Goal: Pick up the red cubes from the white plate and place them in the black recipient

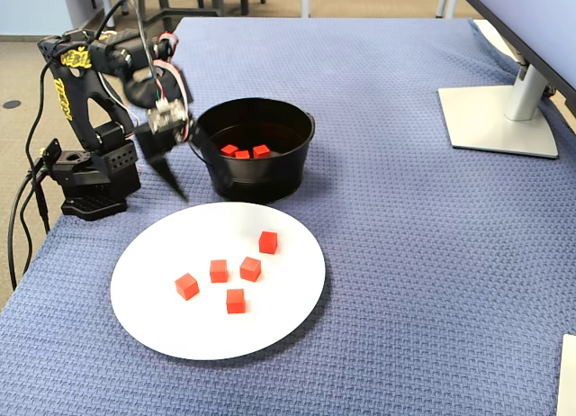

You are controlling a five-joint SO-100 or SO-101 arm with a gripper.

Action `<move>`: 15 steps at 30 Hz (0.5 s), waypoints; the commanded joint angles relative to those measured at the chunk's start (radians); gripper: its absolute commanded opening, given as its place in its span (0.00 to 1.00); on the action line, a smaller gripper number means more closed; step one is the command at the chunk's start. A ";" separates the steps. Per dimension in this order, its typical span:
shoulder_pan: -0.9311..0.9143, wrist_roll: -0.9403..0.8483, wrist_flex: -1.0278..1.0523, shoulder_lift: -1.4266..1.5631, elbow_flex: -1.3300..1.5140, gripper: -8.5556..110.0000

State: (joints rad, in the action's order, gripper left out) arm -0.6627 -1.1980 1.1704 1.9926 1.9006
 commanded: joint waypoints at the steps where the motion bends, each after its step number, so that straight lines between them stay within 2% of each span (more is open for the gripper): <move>1: -0.100 -0.267 -0.098 -0.014 0.046 0.30; 3: -0.123 -0.370 -0.152 -0.017 0.109 0.31; 7: -0.132 -0.426 -0.307 -0.069 0.206 0.30; 15: -0.170 -0.535 -0.368 -0.173 0.219 0.29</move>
State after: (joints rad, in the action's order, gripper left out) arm -0.8053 -1.6797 0.8575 1.8331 2.1200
